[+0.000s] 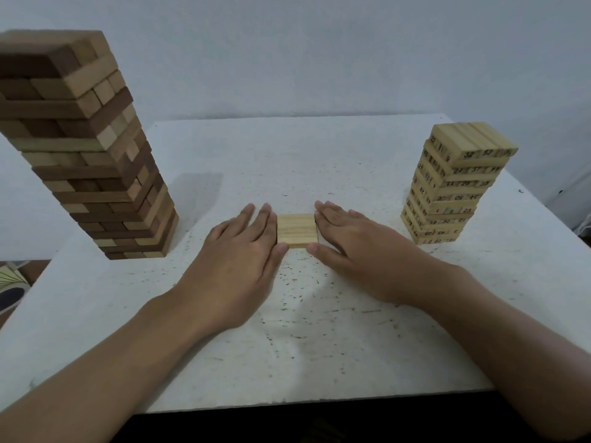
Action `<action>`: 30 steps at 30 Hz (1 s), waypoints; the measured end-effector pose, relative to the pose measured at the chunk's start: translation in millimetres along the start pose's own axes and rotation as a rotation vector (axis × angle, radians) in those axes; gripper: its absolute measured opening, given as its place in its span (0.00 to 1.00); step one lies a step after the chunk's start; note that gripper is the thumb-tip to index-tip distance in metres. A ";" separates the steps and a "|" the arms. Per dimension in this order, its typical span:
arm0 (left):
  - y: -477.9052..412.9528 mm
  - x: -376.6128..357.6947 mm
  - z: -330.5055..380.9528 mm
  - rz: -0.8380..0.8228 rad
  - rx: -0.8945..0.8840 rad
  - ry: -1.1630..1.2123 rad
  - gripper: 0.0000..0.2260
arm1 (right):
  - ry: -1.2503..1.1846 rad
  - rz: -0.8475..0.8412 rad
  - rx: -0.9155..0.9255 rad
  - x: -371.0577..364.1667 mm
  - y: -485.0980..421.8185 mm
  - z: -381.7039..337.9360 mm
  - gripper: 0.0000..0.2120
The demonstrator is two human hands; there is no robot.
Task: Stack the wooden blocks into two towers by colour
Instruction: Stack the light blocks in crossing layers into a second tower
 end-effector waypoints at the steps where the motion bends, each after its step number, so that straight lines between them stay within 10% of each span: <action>1: -0.3 0.3 -2.2 -0.006 -0.007 0.014 0.38 | -0.042 -0.006 0.006 1.7 0.4 1.3 0.33; 8: -0.8 23.9 -16.5 0.075 0.022 0.402 0.33 | -0.258 0.178 -0.054 17.2 1.2 11.9 0.33; 30: -12.3 14.1 -15.7 0.036 -0.031 0.251 0.30 | -0.213 0.211 0.014 10.3 -6.3 16.1 0.27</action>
Point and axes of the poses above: each hand's wrist, its own y-axis away from the middle knuckle, its own x-axis out of the back of the hand, z = x × y, the point moved 5 cm from there along -y, towards the middle knuckle, and after that the axes turned 11 degrees about y, right-handed, at the moved point
